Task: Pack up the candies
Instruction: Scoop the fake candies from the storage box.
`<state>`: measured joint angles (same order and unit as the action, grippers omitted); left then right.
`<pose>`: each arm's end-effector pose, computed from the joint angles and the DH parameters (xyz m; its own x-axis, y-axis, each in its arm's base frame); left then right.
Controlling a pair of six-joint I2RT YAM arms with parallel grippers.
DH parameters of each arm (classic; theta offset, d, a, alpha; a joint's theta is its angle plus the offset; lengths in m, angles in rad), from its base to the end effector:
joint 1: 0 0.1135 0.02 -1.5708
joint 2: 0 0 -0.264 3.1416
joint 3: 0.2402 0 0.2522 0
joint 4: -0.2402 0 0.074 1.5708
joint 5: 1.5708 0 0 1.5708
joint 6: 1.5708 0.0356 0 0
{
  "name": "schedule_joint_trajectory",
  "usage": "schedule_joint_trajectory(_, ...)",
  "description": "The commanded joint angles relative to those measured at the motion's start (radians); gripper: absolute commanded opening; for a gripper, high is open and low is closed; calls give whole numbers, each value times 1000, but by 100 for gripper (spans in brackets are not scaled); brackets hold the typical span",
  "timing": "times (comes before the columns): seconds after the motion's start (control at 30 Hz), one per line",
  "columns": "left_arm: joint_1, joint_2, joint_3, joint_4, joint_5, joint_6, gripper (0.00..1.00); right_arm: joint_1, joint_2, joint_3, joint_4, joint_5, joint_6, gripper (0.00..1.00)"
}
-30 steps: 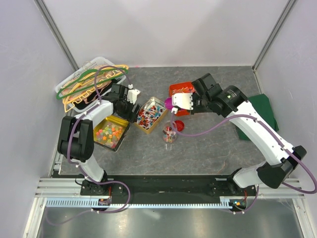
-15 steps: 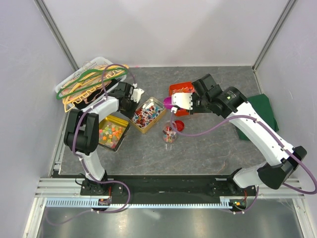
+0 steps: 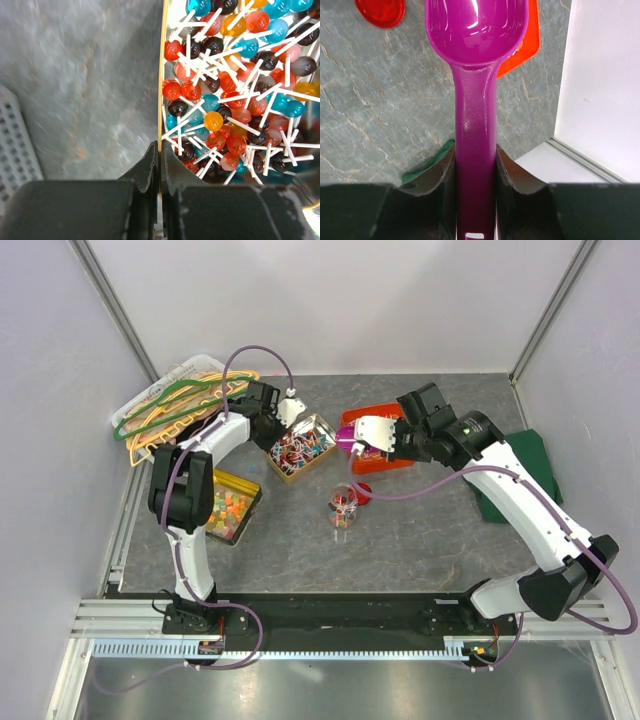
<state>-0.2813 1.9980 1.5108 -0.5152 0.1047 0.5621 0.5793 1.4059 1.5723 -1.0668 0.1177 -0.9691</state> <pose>0.4148 -0.1237 0.1999 -0.5091 0.6989 -0.5024 0.7109 0.6705 0.2124 0.2335 0.1477 0.3880 0.0267 -0.9608 -0.2758 -0.8137 0.1394 -0.5643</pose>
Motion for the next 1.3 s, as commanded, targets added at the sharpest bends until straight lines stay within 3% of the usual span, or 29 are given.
schedule_joint_trajectory(0.0, -16, 28, 61, 12, 76, 192, 2, -13, 19, 14, 53, -61, 47, 0)
schedule_joint_trajectory(0.23, -22, 50, 43, 18, 136, 424, 2, -33, 41, 5, 74, -92, 75, 0)
schedule_joint_trajectory(0.43, -47, 68, 71, 49, 136, 478, 2, -70, 53, -15, 126, -115, 119, 0)
schedule_joint_trajectory(0.67, -102, 188, 230, 5, 84, 438, 2, -105, 27, -63, 151, -151, 135, 0)
schedule_joint_trajectory(0.8, -133, 298, 463, -92, 84, 346, 2, -113, 18, -80, 153, -164, 141, 0)
schedule_joint_trajectory(0.9, -159, 360, 547, -120, 76, 320, 2, -116, 8, -93, 160, -170, 142, 0)
schedule_joint_trajectory(1.13, -196, 374, 546, -120, 67, 351, 2, -130, 7, -112, 177, -168, 142, 0)
schedule_joint_trajectory(1.27, -182, 279, 445, -103, 79, 397, 2, -136, 13, -106, 173, -148, 127, 0)
